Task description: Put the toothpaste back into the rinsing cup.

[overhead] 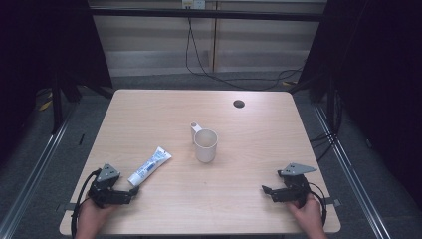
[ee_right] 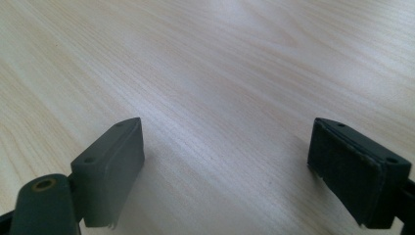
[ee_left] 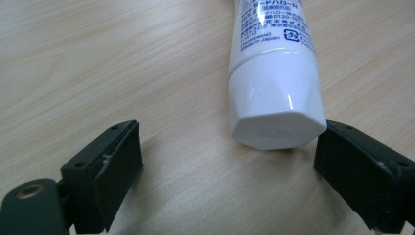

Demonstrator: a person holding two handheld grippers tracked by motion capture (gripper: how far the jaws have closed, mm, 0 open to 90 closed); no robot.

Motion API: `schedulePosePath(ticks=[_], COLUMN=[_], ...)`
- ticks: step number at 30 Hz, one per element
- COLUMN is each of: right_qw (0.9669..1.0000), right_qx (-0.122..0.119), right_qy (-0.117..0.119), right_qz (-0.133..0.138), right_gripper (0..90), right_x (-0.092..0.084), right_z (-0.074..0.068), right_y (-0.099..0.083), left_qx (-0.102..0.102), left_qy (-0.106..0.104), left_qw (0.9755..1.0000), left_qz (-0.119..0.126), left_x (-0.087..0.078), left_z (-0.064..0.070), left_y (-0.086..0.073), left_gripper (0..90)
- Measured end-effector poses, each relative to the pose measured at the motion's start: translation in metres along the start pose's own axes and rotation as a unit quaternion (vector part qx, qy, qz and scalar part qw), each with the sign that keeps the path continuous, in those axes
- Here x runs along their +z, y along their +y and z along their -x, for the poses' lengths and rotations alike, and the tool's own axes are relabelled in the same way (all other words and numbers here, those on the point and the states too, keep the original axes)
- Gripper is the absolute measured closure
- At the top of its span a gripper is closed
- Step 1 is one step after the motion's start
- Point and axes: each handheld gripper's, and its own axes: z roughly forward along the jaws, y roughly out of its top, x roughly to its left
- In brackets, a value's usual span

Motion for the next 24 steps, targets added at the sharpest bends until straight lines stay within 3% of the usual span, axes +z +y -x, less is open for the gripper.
schedulePosePath(ticks=[1, 2, 3, 4, 10, 15, 17, 24], right_qw=[1.0, 1.0, 1.0, 1.0, 1.0, 1.0, 1.0, 1.0], right_qx=[0.001, 0.001, 0.001, 0.001, 0.001, 0.001, 0.001, 0.001], right_qy=[0.0, 0.0, 0.0, 0.0, 0.0, 0.0, 0.0, 0.0], right_qz=[0.0, 0.0, 0.0, 0.0, 0.0, 0.0, 0.0, 0.0], right_gripper=[13.1, 13.1, 13.1, 13.1, 13.1, 13.2, 13.1, 13.2], right_x=[0.0, 0.0, 0.0, 0.0, 0.0, 0.0, 0.0, 0.0], right_z=[0.0, 0.0, 0.0, 0.0, 0.0, 0.0, 0.0, 0.0], right_y=[0.0, 0.0, 0.0, 0.0, 0.0, 0.0, 0.0, 0.0], left_qx=[0.0, -0.007, -0.009, -0.009, -0.007, -0.001, 0.002, 0.009], left_qy=[0.0, 0.002, 0.001, 0.001, -0.016, -0.024, -0.026, -0.021], left_qw=[1.0, 0.9999, 0.9992, 0.9992, 0.995, 0.9927, 0.99, 0.9873], left_qz=[0.0, -0.012, -0.038, -0.038, -0.098, -0.119, -0.139, -0.157], left_x=[0.0, -0.001, -0.002, -0.002, -0.002, 0.0, 0.002, 0.011], left_z=[0.0, 0.001, 0.001, 0.001, 0.002, 0.002, 0.003, 0.006], left_y=[0.0, 0.003, 0.008, 0.008, 0.029, 0.045, 0.059, 0.082], left_gripper=[11.8, 11.8, 15.4, 15.9, 18.6, 20.0, 20.4, 20.5])
